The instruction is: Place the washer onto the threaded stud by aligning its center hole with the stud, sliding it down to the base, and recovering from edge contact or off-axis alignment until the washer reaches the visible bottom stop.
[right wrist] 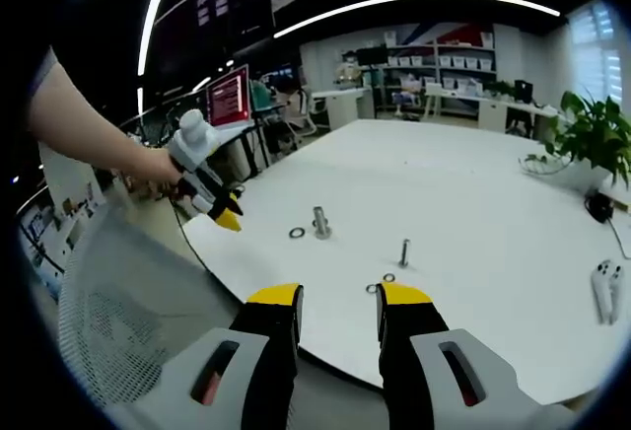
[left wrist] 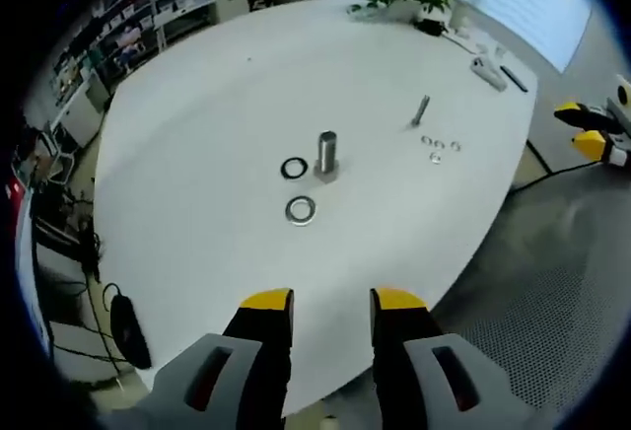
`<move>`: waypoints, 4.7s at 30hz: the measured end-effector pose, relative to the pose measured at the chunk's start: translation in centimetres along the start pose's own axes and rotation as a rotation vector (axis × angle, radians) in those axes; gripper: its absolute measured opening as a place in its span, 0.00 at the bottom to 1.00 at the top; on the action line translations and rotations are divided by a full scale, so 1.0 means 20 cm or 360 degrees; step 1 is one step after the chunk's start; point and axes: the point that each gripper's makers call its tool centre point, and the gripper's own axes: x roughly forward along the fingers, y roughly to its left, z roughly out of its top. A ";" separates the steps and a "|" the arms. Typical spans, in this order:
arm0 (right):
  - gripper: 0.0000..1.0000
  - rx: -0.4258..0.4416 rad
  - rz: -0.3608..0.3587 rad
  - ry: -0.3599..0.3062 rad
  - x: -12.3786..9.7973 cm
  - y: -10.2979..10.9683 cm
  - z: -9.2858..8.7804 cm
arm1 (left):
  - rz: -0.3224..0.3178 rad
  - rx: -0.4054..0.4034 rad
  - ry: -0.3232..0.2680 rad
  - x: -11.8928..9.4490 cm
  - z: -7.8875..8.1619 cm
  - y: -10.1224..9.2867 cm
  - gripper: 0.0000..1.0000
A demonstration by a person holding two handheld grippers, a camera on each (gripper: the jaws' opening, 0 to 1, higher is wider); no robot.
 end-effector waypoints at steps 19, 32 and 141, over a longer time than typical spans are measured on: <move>0.32 0.0008 -0.0031 0.0012 -0.01 -0.02 -0.01 | -0.0044 0.0168 0.0230 0.17 -0.03 0.04 0.30; 0.32 0.0014 -0.0036 0.0014 -0.01 -0.03 -0.01 | -0.0053 0.0265 0.0292 0.31 0.06 0.09 0.30; 0.35 0.0177 -0.0180 0.0129 -0.01 -0.12 -0.10 | -0.0018 0.0256 0.0402 0.48 0.17 0.02 0.19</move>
